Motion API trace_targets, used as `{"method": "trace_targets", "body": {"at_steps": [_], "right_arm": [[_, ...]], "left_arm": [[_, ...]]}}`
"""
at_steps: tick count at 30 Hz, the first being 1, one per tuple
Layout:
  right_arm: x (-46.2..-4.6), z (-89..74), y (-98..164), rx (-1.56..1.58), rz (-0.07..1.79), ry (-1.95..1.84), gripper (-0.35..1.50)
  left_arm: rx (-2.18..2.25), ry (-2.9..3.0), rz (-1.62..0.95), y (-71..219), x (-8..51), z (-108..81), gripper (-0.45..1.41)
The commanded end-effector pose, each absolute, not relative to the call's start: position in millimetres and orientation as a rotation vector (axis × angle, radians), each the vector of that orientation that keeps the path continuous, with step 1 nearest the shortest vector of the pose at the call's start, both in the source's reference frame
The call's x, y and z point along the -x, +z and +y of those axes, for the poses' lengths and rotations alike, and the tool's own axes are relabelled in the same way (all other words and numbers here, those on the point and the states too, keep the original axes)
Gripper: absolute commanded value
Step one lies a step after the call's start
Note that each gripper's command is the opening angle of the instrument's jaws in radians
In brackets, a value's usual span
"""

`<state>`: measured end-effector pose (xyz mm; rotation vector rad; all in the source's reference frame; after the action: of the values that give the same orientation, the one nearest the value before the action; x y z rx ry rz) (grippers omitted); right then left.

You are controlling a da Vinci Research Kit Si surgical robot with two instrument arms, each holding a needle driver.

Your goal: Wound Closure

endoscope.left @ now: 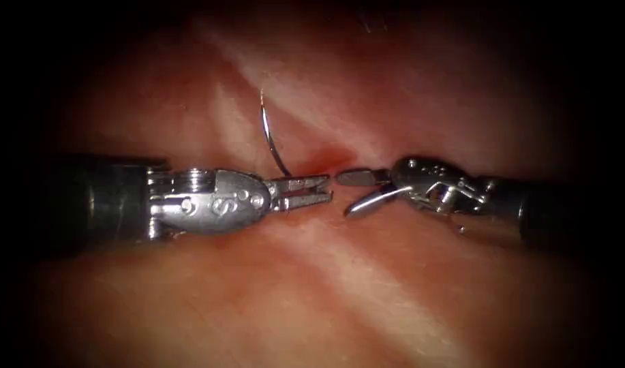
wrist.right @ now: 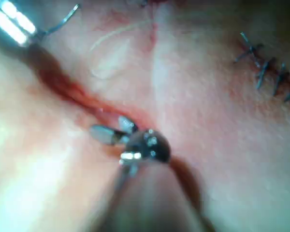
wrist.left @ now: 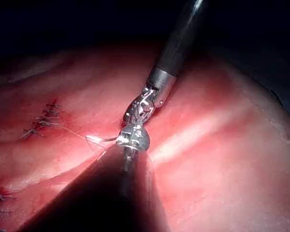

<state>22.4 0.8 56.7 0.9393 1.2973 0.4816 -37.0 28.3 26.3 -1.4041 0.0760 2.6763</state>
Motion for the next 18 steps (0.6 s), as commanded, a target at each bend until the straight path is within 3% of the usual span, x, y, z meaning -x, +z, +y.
{"method": "trace_targets", "body": {"at_steps": [1,12,18], "right_arm": [[-23.2,1.1,56.9,-0.943,1.304,0.485,0.57],[-22.8,2.1,56.3,-0.988,1.313,0.540,0.63],[-22.4,2.7,55.9,-1.084,1.307,0.600,0.54]], "left_arm": [[1.404,2.681,0.086,26.4,37.4,29.1,-0.45],[1.409,2.690,0.149,25.7,37.5,30.2,-0.45],[1.471,2.707,0.186,29.3,38.4,24.7,-0.45]]}}
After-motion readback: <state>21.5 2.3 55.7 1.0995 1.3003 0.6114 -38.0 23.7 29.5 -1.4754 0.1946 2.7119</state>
